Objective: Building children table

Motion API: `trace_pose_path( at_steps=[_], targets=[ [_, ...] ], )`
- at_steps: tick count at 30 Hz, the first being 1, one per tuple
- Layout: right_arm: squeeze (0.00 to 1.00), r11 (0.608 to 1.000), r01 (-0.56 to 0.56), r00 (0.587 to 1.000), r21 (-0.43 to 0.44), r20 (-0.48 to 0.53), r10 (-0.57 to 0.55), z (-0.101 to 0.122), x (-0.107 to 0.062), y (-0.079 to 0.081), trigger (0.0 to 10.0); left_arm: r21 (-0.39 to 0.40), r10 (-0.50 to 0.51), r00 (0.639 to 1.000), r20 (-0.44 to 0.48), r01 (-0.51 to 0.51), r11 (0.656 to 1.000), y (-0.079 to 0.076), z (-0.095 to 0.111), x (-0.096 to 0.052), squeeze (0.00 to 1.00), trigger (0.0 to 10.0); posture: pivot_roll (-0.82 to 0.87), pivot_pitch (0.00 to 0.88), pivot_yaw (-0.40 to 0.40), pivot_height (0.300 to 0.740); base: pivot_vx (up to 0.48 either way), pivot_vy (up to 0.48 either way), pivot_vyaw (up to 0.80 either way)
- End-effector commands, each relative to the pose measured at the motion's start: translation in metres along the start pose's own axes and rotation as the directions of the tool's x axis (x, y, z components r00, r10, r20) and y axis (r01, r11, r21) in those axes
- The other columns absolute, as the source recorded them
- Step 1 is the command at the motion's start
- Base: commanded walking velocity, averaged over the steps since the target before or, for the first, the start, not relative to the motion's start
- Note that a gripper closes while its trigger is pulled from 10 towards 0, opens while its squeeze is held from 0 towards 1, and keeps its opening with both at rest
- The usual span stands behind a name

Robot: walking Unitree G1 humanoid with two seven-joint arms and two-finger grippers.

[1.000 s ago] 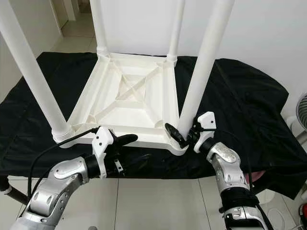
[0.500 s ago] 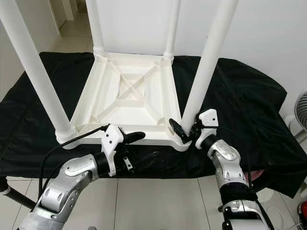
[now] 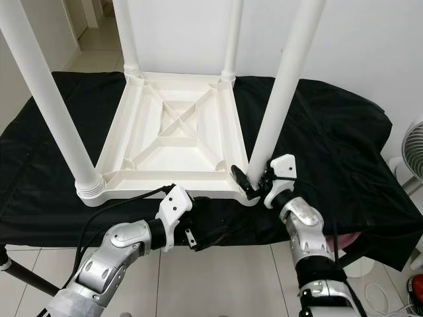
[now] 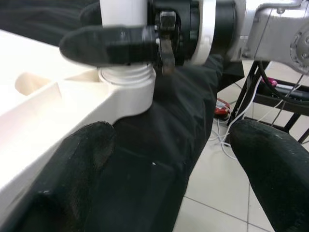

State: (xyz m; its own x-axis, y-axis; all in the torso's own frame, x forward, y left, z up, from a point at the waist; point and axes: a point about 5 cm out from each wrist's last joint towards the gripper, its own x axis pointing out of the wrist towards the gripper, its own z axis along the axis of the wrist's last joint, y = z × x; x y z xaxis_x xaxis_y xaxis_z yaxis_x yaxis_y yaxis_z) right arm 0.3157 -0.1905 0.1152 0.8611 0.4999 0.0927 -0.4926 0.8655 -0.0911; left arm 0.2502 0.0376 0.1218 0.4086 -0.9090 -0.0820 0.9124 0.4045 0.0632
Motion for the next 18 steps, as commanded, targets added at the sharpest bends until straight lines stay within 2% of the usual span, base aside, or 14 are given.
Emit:
trace_pose_path(
  at_steps=[1, 6, 10, 15, 16, 18],
  targets=[
    [0.0, 1.0, -0.03, 0.999, 0.0, 0.017, 0.03, 0.0011, 0.0024, 0.0063, 10.0, 0.01, 0.154, 0.988, -0.008, -0.154, 0.988, 0.0116, -0.002, -0.0014, 0.0, 10.0, -0.08, 0.0, -0.02, 0.74, 0.0, 0.0, 0.0],
    [0.0, 0.997, -0.072, 0.997, -0.004, 0.031, 0.073, -0.0009, 0.003, 0.0127, 10.0, 0.031, 0.115, 0.993, 0.001, -0.115, 0.993, 0.017, 0.0001, -0.0006, 0.0, 10.0, -0.08, 0.0, -0.008, 0.74, 0.0, 0.0, 0.0],
    [0.0, 0.994, -0.099, 0.994, -0.035, 0.034, 0.1, 0.0028, 0.0067, 0.0117, 10.0, 0.031, 0.047, 0.999, 0.003, -0.047, 0.998, 0.0182, 0.0023, 0.0026, 0.0, 10.0, -0.09, 0.0, 0.003, 0.74, 0.0, 0.0, 0.0],
    [0.0, 0.989, -0.13, 0.991, -0.065, 0.025, 0.132, 0.0069, 0.0078, 0.0104, 10.0, 0.035, 0.013, 1.0, -0.002, -0.013, 0.999, 0.0185, 0.0016, 0.0035, 0.0, 10.0, -0.09, 0.0, 0.004, 0.74, 0.0, 0.0, 0.0],
    [0.0, 0.987, -0.137, 0.99, -0.08, 0.02, 0.139, 0.008, 0.0075, 0.0091, 8.8, 0.04, 0.008, 1.0, 0.0, -0.008, 0.999, 0.0186, 0.0019, 0.0036, 0.0, 10.0, -0.09, 0.0, 0.002, 0.74, 0.0, 0.0, 0.0],
    [0.0, 0.987, -0.137, 0.99, -0.08, 0.02, 0.139, 0.008, 0.0075, 0.0091, 8.8, 0.04, 0.008, 1.0, 0.0, -0.008, 0.999, 0.0186, 0.0019, 0.0036, 0.0, 10.0, -0.09, 0.0, 0.002, 0.74, 0.0, 0.0, 0.0]
  ],
)
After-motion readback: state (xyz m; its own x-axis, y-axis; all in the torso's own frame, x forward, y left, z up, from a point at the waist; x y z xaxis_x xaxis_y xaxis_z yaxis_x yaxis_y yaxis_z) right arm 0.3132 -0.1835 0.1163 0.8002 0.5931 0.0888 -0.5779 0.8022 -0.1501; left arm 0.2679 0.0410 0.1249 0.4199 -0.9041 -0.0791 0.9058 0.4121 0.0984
